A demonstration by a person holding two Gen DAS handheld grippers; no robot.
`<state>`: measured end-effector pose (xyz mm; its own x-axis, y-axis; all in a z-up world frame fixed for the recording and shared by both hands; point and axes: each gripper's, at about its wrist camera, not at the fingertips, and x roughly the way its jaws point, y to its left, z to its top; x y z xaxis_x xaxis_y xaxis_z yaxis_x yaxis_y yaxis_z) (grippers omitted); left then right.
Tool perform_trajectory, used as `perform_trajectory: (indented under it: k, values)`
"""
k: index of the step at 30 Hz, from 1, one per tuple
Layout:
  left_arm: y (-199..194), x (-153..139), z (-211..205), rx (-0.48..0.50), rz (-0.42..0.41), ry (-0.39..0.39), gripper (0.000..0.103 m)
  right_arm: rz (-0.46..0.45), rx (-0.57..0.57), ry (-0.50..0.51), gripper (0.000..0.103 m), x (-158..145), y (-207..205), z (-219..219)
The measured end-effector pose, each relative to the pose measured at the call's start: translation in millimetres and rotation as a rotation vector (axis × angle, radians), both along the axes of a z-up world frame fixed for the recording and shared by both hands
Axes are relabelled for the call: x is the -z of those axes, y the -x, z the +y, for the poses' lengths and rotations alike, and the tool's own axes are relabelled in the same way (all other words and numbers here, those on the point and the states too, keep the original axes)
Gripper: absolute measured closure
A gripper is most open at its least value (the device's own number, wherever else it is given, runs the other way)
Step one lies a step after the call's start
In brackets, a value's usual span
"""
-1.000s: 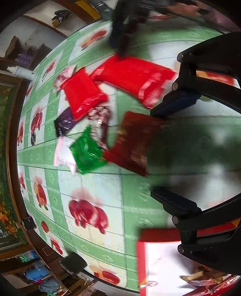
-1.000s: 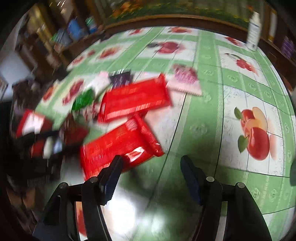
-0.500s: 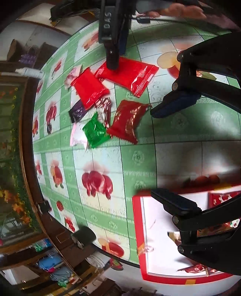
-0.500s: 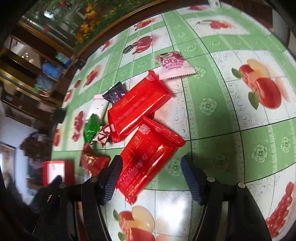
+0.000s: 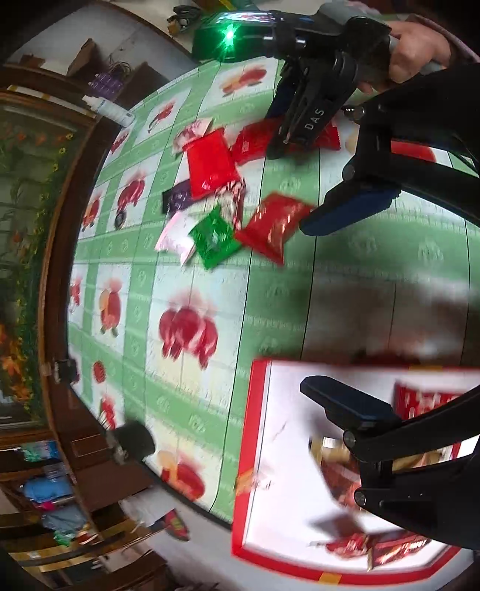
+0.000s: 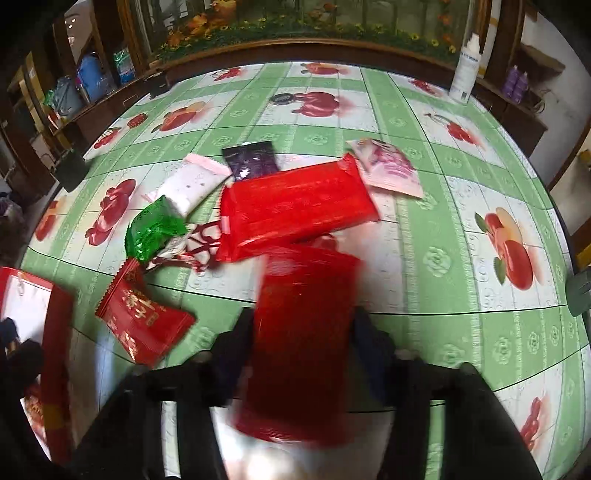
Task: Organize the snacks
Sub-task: 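Grasp a dark red packet with the left gripper while the right grasps a red bar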
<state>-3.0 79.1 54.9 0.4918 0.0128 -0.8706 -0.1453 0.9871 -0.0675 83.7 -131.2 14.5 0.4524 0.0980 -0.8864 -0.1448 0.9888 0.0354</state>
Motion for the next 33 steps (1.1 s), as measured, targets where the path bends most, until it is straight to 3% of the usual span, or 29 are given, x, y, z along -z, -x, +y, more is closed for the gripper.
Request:
perform_trajectory:
  k: [7,11,14,20,27,33]
  values:
    - [-27.8,18.1,-28.7,-0.169,0.126,-0.029,0.025,0.013,0.105,-0.072,0.052,-0.9,-13.4,-49.4]
    - [-35.9,24.8,-33.6,-0.232,0.149,0.032,0.025,0.016,0.099,-0.086,0.052,-2.2,-14.8,-48.7]
    - [-39.5,24.2,-35.1,-0.271,0.118,0.096,0.025,0.022,0.090,-0.109,0.051,-2.5,-15.5,-46.4]
    - [-58.9,45.8,-43.2,-0.269,0.153,0.180,0.025,0.023,0.079,-0.110,0.051,-2.3,-14.7,-43.0]
    - [-62.3,46.6,-43.4,-0.223,0.105,0.119,0.026,0.020,0.069,-0.097,0.050,-1.8,-14.2,-40.1]
    - [-54.3,46.8,-44.2,-0.139,0.098,0.055,0.048,0.019,0.063,-0.091,0.050,-2.0,-13.6,-38.8]
